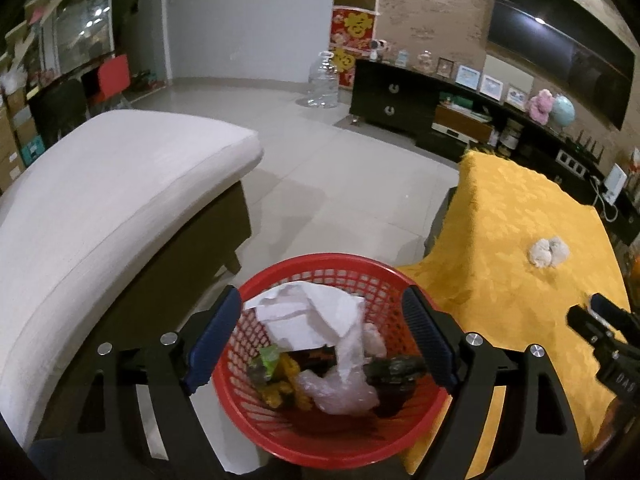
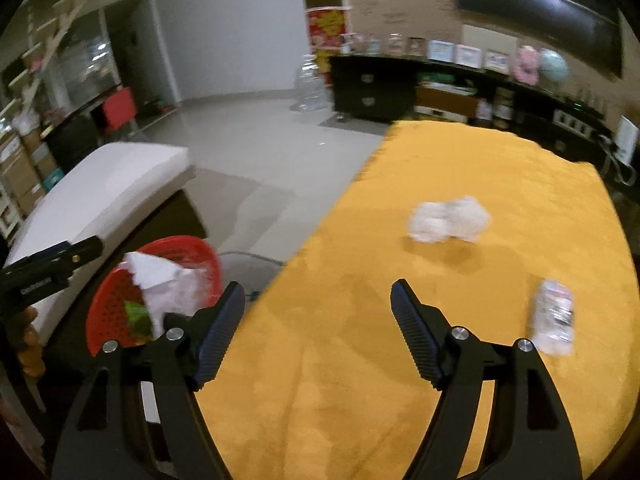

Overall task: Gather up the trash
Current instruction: 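Move both tools back over the table toward the remaining items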

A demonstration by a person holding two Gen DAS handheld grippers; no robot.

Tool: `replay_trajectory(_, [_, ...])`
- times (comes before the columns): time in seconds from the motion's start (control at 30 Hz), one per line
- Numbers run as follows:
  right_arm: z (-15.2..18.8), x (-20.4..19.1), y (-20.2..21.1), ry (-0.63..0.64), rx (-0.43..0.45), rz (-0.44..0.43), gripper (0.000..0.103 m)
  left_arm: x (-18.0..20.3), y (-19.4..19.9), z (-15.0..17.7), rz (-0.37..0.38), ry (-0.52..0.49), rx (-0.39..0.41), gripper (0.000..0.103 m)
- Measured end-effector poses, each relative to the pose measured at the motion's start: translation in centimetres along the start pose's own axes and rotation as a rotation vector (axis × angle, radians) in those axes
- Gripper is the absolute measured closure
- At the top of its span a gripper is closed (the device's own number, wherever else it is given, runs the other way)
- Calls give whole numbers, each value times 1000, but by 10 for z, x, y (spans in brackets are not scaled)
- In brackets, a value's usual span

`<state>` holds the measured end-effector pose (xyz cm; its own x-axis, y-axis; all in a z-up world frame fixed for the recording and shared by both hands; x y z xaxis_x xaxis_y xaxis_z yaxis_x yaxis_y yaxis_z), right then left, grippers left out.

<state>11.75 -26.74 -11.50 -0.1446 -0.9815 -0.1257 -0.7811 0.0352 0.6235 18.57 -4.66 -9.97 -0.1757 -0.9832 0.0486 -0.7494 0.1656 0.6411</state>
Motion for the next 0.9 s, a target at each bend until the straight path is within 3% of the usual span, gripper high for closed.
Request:
replay_trajectory(0.4, [16,133,48,-101,54,342,29,70,3,7,86,-117,-2,21])
replay_trajectory(0.57, [29,175,56,-206,47,387,29,104,5,9,139,-162,-13,21])
replay_trajectory(0.9, [57,220,59,-334,-2,438,29,193,3,2,256,-318,-39,18])
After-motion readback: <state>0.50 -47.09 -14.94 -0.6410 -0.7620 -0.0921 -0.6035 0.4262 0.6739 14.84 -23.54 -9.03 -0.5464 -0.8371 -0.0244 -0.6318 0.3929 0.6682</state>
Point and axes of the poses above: each gripper's, at about its wrist camera, not at the fingertips, and y roughly against the way its jaws point, x to its right, z to its underside, the point moved 9 cm from there along -y, roughly the way its jaws point, and after that the axes turned 6 degrees about x, right-handed, at the moved point
